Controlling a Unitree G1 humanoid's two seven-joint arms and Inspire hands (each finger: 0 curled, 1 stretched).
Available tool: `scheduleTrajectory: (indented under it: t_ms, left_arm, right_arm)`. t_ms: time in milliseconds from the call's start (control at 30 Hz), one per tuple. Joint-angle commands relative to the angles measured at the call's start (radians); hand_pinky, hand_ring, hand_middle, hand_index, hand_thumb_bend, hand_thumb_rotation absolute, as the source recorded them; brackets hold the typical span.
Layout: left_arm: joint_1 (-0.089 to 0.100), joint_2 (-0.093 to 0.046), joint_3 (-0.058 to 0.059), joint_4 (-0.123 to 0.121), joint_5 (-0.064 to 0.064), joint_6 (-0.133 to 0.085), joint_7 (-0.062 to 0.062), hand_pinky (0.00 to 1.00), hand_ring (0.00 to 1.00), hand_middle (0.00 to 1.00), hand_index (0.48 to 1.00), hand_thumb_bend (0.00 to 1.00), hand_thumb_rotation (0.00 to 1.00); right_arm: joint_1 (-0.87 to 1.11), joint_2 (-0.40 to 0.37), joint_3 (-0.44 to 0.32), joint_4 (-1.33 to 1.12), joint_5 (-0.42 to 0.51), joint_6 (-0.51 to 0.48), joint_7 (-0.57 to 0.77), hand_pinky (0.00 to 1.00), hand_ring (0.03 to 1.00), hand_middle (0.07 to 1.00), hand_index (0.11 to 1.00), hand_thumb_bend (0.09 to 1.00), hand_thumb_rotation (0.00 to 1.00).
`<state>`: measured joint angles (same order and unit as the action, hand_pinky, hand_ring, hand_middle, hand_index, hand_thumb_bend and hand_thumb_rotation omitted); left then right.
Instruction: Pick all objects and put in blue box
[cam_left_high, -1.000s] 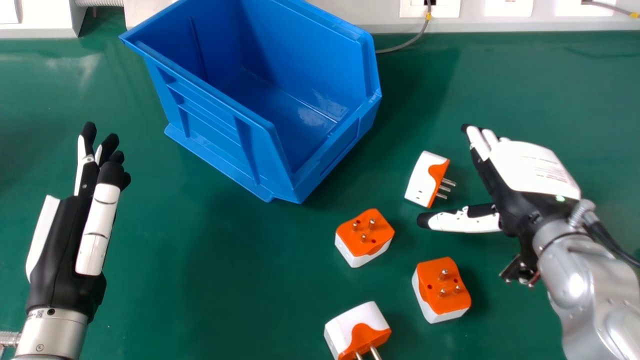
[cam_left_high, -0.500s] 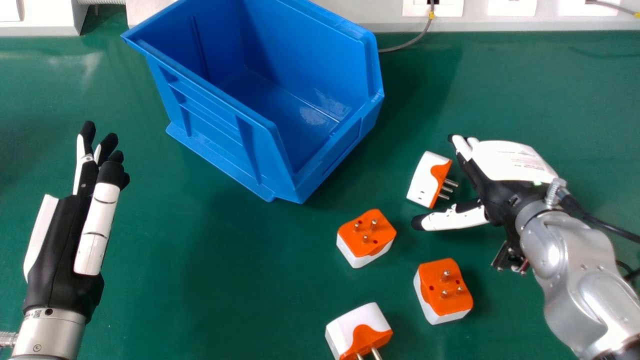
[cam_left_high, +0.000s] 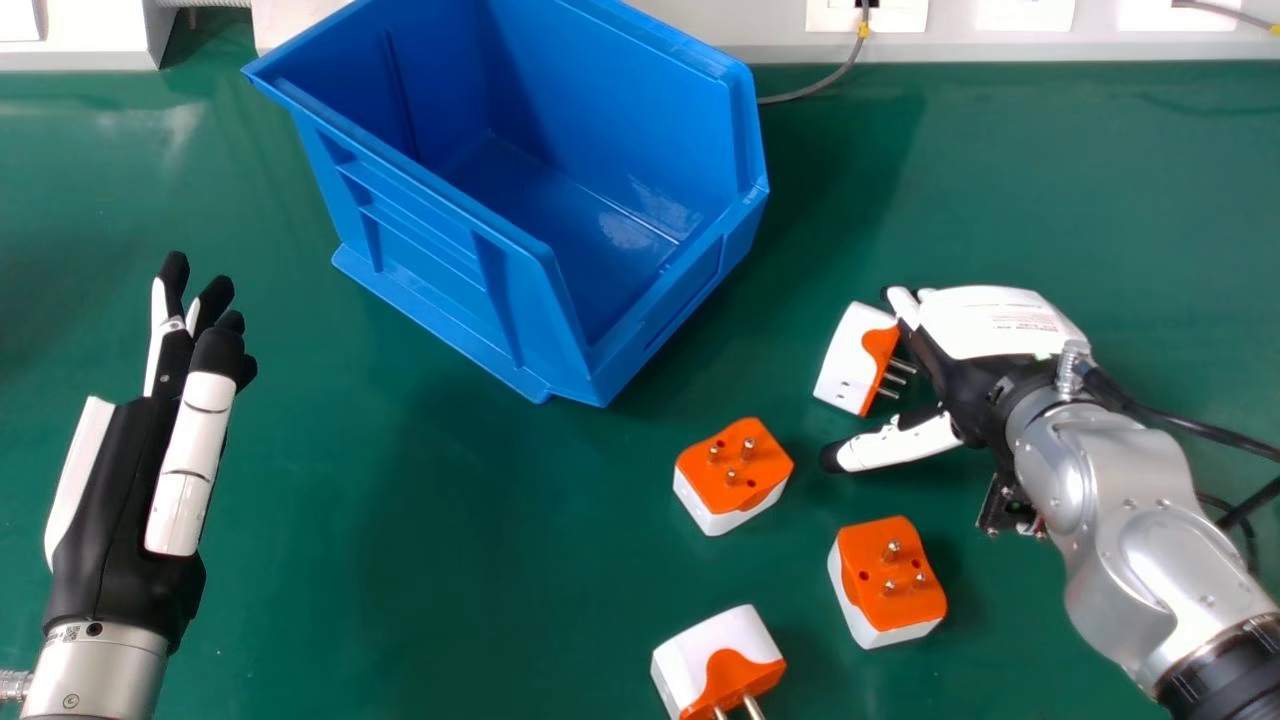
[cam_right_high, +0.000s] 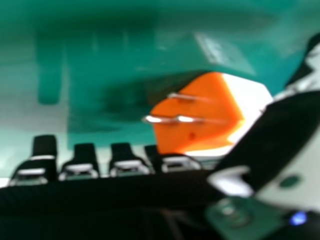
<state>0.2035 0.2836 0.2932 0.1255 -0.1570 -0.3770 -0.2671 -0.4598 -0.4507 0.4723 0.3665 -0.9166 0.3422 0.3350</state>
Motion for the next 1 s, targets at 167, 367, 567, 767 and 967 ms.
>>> scheduleTrajectory:
  t_ms: [167,367,567,767,967]
  left_arm:
    - [0.013,0.007,0.008,-0.056,-0.012,0.022,0.001,0.96,0.99,1.00,1.000,0.73,1.00]
    - [0.016,0.006,0.011,-0.057,-0.010,0.029,0.004,0.96,1.00,1.00,1.000,0.72,1.00]
    - [0.025,0.006,0.012,-0.075,-0.004,0.034,0.011,0.97,1.00,1.00,1.000,0.72,1.00]
    - [0.037,0.005,0.014,-0.087,-0.006,0.036,0.012,0.97,0.99,1.00,1.000,0.72,1.00]
    - [0.056,0.004,0.017,-0.106,-0.007,0.036,0.012,0.97,0.99,1.00,1.000,0.73,1.00]
  right_arm:
    - [-0.061,-0.016,0.004,0.014,-0.010,0.000,-0.001,0.92,0.980,1.000,0.987,0.576,0.72]
    - [-0.085,-0.015,-0.003,0.034,0.006,-0.007,0.002,0.92,0.977,1.000,0.980,0.579,0.73]
    - [-0.108,-0.010,-0.001,0.071,0.014,-0.011,-0.009,0.92,0.979,1.000,0.978,0.569,0.72]
    - [-0.125,-0.006,0.015,0.097,0.005,-0.017,-0.012,0.92,0.972,0.990,0.966,0.563,0.72]
    - [-0.131,-0.007,0.026,0.102,0.008,-0.018,0.002,0.90,0.964,0.982,0.953,0.554,0.71]
